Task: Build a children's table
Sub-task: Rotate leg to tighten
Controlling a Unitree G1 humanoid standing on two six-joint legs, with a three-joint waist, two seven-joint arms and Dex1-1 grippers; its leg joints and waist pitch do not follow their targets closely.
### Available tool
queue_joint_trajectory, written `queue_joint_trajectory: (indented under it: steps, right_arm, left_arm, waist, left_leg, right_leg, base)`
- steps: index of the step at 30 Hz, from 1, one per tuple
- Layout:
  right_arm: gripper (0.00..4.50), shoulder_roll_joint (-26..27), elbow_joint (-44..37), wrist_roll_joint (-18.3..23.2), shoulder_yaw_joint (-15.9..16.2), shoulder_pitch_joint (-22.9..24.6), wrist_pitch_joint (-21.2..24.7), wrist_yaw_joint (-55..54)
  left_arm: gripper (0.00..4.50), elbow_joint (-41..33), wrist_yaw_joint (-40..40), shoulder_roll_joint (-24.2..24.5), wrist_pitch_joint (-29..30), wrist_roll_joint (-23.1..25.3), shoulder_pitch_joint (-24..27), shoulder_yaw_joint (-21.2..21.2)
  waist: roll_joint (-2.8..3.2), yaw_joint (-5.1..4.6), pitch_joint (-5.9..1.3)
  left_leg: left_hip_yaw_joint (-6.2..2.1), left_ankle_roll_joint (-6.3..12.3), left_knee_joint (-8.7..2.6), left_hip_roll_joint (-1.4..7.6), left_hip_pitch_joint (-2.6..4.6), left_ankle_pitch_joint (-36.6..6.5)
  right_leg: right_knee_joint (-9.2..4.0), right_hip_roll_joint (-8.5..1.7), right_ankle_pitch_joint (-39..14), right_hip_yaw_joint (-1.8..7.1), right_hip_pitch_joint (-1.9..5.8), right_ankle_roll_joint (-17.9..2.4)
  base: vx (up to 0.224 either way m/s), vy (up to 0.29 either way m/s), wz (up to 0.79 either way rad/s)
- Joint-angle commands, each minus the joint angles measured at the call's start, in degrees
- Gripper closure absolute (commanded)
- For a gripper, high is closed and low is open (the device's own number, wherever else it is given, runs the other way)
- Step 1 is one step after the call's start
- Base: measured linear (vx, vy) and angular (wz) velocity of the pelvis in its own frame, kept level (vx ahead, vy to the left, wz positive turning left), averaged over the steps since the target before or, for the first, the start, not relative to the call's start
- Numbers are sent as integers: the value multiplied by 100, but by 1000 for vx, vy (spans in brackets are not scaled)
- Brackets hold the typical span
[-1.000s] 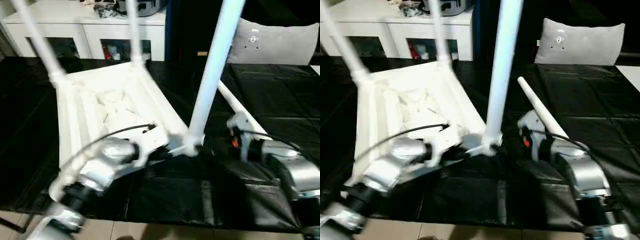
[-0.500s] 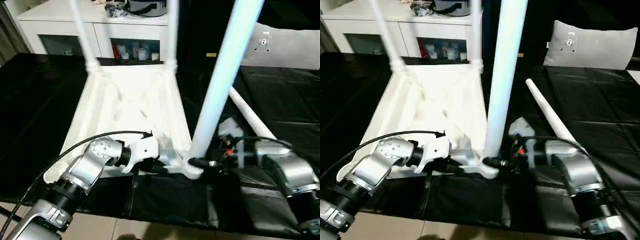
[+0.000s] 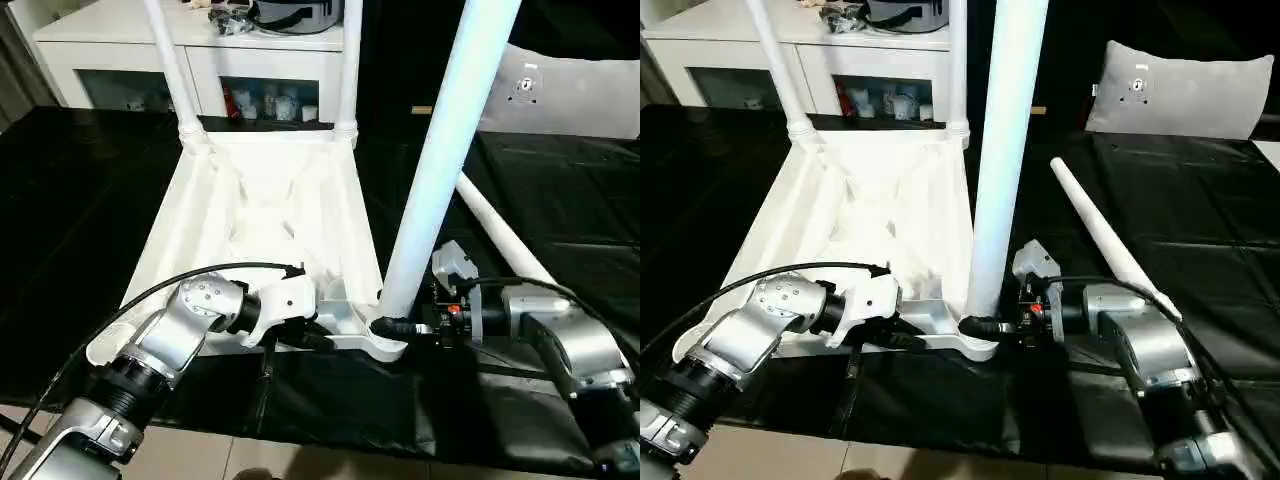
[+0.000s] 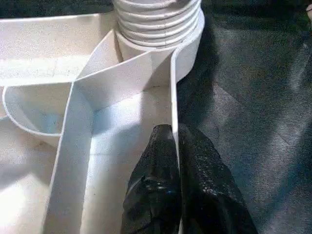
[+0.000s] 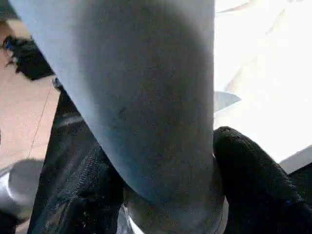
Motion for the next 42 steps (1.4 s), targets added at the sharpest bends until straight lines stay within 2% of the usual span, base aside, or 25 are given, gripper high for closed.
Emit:
queue_joint_trajectory:
  steps: [1, 2, 4, 5, 6, 7, 8, 9, 10, 12, 15, 17, 19, 20, 22, 24, 26, 29, 30, 32, 35, 39, 40, 42]
  right_arm:
    - [203, 237, -243, 316, -3, 142, 460, -252]
    - [204, 237, -243, 316, -3, 142, 460, -252]
    - [204, 580, -249, 195, -230, 208, 636, -1093]
    - [204, 783, -190, 62, -363, 199, 648, -1612]
    - [204, 1083, -27, -178, -558, 128, 639, -2416]
    - [204, 1099, -17, -191, -569, 124, 638, -2461]
    - [206, 1225, 69, -314, -631, 79, 610, -2809]
    - [206, 1404, 187, -487, -713, 19, 557, -3306]
    - [206, 1570, 258, -598, -794, -28, 537, -3732]
    - [206, 1841, 395, -689, -965, -118, 470, -4369]
    - [206, 2002, 462, -668, -1040, -169, 364, -4612]
    - [155, 2092, 309, -593, -1043, -118, 418, -4551]
    - [140, 2124, 247, -585, -1059, -99, 460, -4557]
    - [137, 2106, 190, -581, -1053, -76, 446, -4499]
    - [125, 2044, 74, -547, -1068, -24, 403, -4403]
    - [95, 1880, -159, -415, -1056, 67, 470, -4169]
    - [90, 1739, -282, -348, -1024, 124, 480, -3975]
    - [59, 1454, -405, -253, -1001, 181, 523, -3604]
    - [54, 1162, -505, -157, -970, 218, 595, -3164]
    - [36, 919, -571, -105, -889, 244, 624, -2781]
    - [12, 732, -615, -92, -797, 258, 620, -2485]
    - [3, 225, -427, -189, -503, 75, 479, -1753]
    - [3, 205, -409, -194, -486, 59, 463, -1712]
    - [3, -20, -242, -149, -293, -97, 362, -1133]
  left_arm:
    - [450, -218, 237, -156, 376, -10, 45, 22]
    - [450, -218, 237, -156, 376, -10, 45, 22]
    - [450, -479, 696, -401, 1018, -108, 98, 213]
    - [450, -593, 995, -555, 1306, -104, 108, 306]
    - [450, -680, 1597, -891, 1773, -84, 85, 510]
    - [450, -684, 1631, -910, 1799, -82, 83, 521]
    - [450, -688, 1908, -1089, 1975, -72, 56, 614]
    - [450, -635, 2315, -1342, 2086, -26, 11, 734]
    - [450, -548, 2640, -1552, 2077, 28, -43, 797]
    - [450, -371, 3035, -1843, 2006, 108, -139, 828]
    - [450, -263, 3173, -2008, 1985, 196, -211, 743]
    - [450, -338, 3146, -1963, 2069, 312, -220, 632]
    - [450, -397, 3166, -1946, 2140, 322, -203, 644]
    - [450, -433, 3165, -1886, 2150, 354, -187, 630]
    - [450, -461, 3189, -1776, 2135, 440, -165, 565]
    - [450, -383, 3183, -1668, 1918, 487, -161, 496]
    - [450, -313, 3146, -1603, 1658, 530, -157, 448]
    - [450, -234, 2971, -1476, 1423, 554, -121, 372]
    - [450, -194, 2758, -1352, 1294, 515, -79, 331]
    - [450, -175, 2570, -1263, 1234, 451, -57, 320]
    - [450, -157, 2393, -1173, 1129, 395, -49, 273]
    - [450, -99, 1387, -700, 560, 240, -25, 2]
    - [450, -103, 1319, -669, 530, 233, -23, -16]
    - [450, -106, 686, -355, 241, 198, -23, -186]
  waist:
    - [-28, -12, -353]
    - [-31, -27, -346]
    - [-19, -45, -321]
    - [-25, -75, -304]
    - [-20, -125, -300]
    - [-20, -159, -295]
    - [-32, -218, -288]
    - [-31, -293, -292]
    - [-52, -351, -295]
    - [-56, -412, -294]
    - [-63, -413, -322]
    - [-35, -397, -340]
    - [-26, -395, -346]
    - [-5, -396, -354]
    - [-16, -401, -345]
    - [-26, -392, -330]
    - [-43, -394, -333]
    - [-45, -376, -317]
    - [-30, -366, -316]
    - [-42, -351, -315]
    - [-43, -333, -319]
    - [-29, -298, -330]
    - [-32, -285, -330]
    - [-31, -272, -322]
  left_leg:
    - [-92, 296, -367, 311, 40, -842]
    - [-88, 279, -380, 317, 45, -869]
    - [-90, 197, -400, 312, 55, -1017]
    - [-99, 95, -414, 311, 67, -1163]
    - [-108, -2, -427, 288, 63, -1271]
    - [-125, -38, -437, 273, 31, -1245]
    - [-141, -68, -459, 257, 24, -1334]
    - [-141, -48, -447, 245, 23, -1345]
    - [-127, -25, -426, 225, 5, -1268]
    - [-117, 29, -411, 200, -10, -1155]
    - [-94, 183, -380, 188, 4, -978]
    - [-107, 231, -388, 223, -17, -812]
    - [-108, 244, -387, 236, -16, -769]
    - [-111, 257, -383, 243, -16, -728]
    - [-97, 286, -382, 240, -6, -781]
    - [-92, 301, -383, 234, -9, -847]
    - [-96, 304, -388, 238, -16, -856]
    - [-92, 304, -386, 235, -1, -956]
    - [-94, 299, -388, 240, 1, -967]
    - [-95, 316, -390, 254, 8, -1000]
    - [-89, 334, -380, 255, 7, -944]
    - [-89, 361, -367, 256, 3, -866]
    - [-88, 360, -369, 258, 14, -882]
    - [-83, 351, -369, 260, 14, -937]
  right_leg:
    - [-425, -500, -1179, 286, 300, -1053]
    - [-430, -493, -1215, 292, 294, -1045]
    - [-460, -501, -1507, 295, 285, -995]
    - [-488, -514, -1781, 294, 265, -959]
    - [-516, -517, -2069, 281, 281, -876]
    - [-514, -513, -2134, 267, 297, -836]
    - [-558, -510, -2408, 235, 314, -693]
    - [-588, -515, -2463, 242, 311, -640]
    - [-599, -501, -2388, 249, 304, -639]
    - [-625, -483, -2395, 248, 293, -580]
    - [-628, -467, -2210, 269, 277, -534]
    - [-560, -447, -1724, 264, 298, -635]
    - [-527, -448, -1441, 268, 305, -731]
    - [-498, -450, -1190, 269, 311, -834]
    - [-502, -451, -1078, 273, 320, -894]
    - [-524, -454, -1217, 274, 325, -868]
    - [-521, -461, -1297, 275, 337, -824]
    - [-569, -461, -1621, 274, 326, -710]
    - [-569, -462, -1665, 276, 314, -705]
    - [-563, -459, -1633, 279, 314, -716]
    - [-538, -459, -1497, 277, 307, -805]
    - [-518, -470, -1377, 283, 313, -859]
    - [-522, -471, -1402, 280, 306, -873]
    - [-521, -474, -1490, 281, 300, -891]
  base:
    - [0, 0, 0]
    - [0, 0, 0]
    - [0, 0, 0]
    - [0, 0, 0]
    - [0, 0, 0]
    - [0, 0, 0]
    - [0, 0, 0]
    - [0, 0, 0]
    - [0, 0, 0]
    - [0, 0, 0]
    - [0, 0, 0]
    - [0, 0, 0]
    - [0, 0, 0]
    - [0, 0, 0]
    - [0, 0, 0]
    - [0, 0, 0]
    - [0, 0, 0]
    - [0, 0, 0]
    - [0, 0, 0]
    - [0, 0, 0]
    - [0, 0, 0]
    - [0, 0, 0]
    - [0, 0, 0]
    - [0, 0, 0]
